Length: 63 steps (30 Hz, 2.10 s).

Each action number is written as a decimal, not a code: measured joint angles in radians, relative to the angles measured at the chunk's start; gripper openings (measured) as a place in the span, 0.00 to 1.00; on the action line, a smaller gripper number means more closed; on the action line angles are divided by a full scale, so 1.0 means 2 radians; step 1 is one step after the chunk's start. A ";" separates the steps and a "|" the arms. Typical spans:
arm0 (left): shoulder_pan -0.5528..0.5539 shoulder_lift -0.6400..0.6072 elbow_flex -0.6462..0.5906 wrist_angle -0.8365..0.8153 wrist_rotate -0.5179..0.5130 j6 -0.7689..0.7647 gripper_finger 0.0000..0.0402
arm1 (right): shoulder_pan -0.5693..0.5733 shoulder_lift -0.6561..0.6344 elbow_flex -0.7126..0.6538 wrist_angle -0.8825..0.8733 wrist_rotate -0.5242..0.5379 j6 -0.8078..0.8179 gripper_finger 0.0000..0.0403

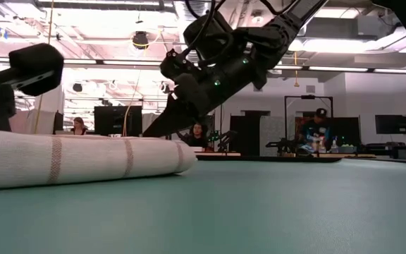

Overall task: Roll towel
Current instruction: Roll the white towel

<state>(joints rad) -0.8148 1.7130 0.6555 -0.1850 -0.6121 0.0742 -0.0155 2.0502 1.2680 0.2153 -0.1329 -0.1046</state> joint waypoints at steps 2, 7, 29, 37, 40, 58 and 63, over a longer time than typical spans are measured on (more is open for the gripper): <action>0.010 0.000 0.000 0.000 0.007 0.034 0.00 | 0.005 0.000 0.000 -0.001 0.000 0.000 0.03; 0.025 -0.001 0.000 0.003 0.020 0.086 0.00 | 0.007 0.000 0.000 -0.005 -0.001 -0.002 0.04; 0.030 -0.001 0.000 0.011 0.017 0.187 0.00 | 0.000 0.009 0.001 -0.037 -0.002 -0.013 0.03; 0.031 -0.001 0.003 0.010 0.001 0.187 0.00 | -0.006 0.043 0.004 -0.047 -0.001 0.032 0.03; 0.027 -0.005 0.003 0.003 -0.014 0.179 0.00 | -0.004 0.041 0.006 -0.090 0.021 0.056 0.03; 0.028 -0.047 0.000 -0.050 -0.141 0.184 0.00 | 0.040 0.029 0.003 -0.228 0.127 0.196 0.03; 0.019 -0.085 0.001 -0.083 -0.193 0.147 0.00 | 0.053 0.029 0.003 -0.230 0.153 0.202 0.03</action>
<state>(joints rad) -0.7766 1.5433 0.6568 -0.3507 -0.9988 0.3691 0.0896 2.1075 1.2736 -0.2443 0.1738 0.2996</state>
